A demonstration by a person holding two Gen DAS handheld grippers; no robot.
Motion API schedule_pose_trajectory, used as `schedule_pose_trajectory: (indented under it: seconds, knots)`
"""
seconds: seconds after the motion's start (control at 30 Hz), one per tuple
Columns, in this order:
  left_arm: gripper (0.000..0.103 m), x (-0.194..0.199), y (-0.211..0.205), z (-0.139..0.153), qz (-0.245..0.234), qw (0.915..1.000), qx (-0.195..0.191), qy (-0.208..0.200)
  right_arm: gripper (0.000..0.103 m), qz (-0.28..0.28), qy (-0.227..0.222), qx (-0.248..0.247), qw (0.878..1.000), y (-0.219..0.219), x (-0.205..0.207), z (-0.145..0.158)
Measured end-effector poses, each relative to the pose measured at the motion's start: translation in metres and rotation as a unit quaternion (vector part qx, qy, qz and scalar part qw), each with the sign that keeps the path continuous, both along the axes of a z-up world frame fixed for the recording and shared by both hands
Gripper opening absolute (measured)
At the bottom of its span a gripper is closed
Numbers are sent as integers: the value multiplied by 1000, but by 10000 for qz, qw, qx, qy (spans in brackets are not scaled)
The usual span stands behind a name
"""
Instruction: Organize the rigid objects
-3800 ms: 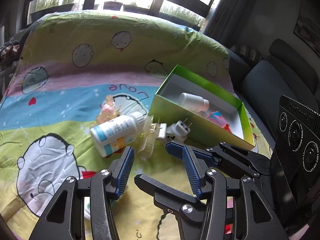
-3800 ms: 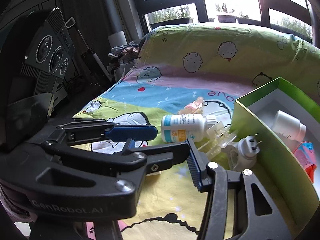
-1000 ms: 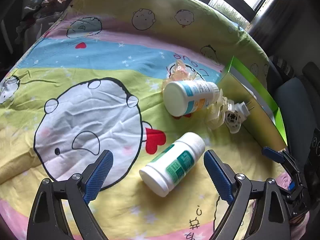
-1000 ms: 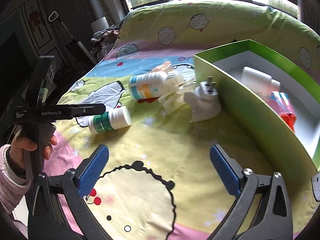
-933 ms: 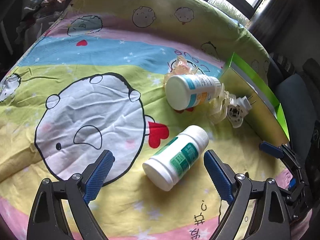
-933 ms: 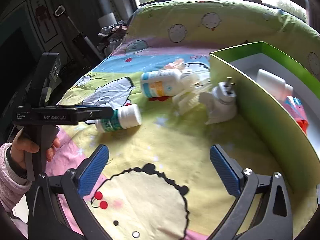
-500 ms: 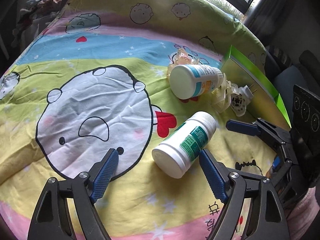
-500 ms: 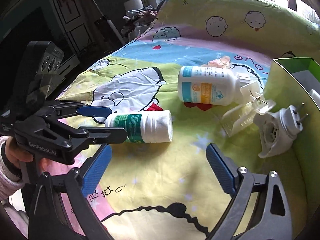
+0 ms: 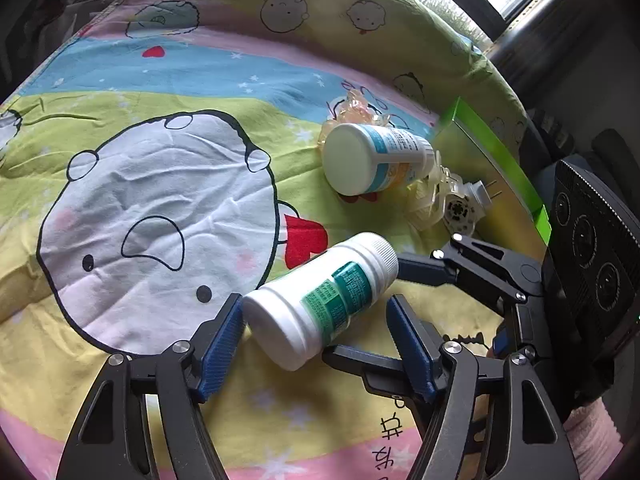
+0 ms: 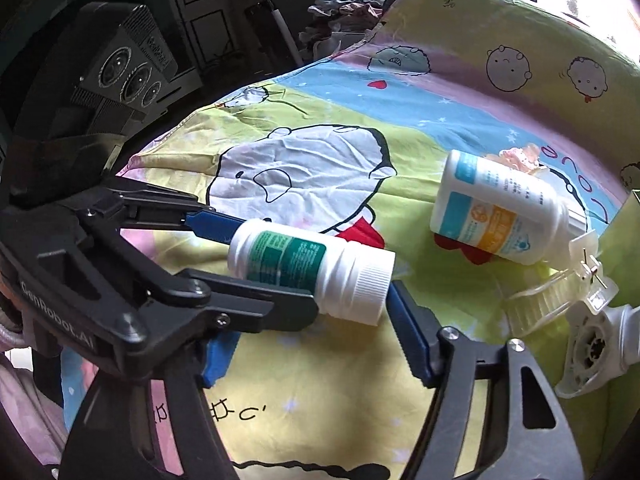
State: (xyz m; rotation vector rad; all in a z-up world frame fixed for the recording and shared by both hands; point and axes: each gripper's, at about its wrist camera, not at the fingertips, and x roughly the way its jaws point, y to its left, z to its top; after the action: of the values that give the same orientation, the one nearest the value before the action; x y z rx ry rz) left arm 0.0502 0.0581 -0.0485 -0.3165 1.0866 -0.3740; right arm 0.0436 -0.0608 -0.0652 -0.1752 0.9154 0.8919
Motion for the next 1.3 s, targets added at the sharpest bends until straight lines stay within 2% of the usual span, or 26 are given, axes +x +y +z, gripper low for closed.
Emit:
schedule_pose_trajectory:
  seconds: [0.17,0.27,0.5,0.67,1.0,1.17,1.3]
  knots:
    - [72,-1,-3,1,172,9998,84,-9,55,-151,-17,25,9999,-2,-4,0]
    - [72,-2,-10,6,122,9997,183,-106,54,-315,-67,53,9995,-6,-8,2]
    - [72,-6,-34,29,-184,9987,291,-372,54,-709,-230,212,9970,-29,-20,19]
    - [72,-4,-66,53,-515,9960,370,-629,54,-1046,-434,269,9932,-56,-27,38]
    - [72,14,-156,109,-1279,9829,357,-1278,55,-1947,-977,365,9753,-143,-33,86]
    - [72,27,-210,125,-1685,9731,326,-1534,55,-2454,-1161,390,9617,-195,-32,103]
    - [72,40,-246,128,-1965,9666,294,-1620,55,-2825,-1206,385,9509,-231,-28,106]
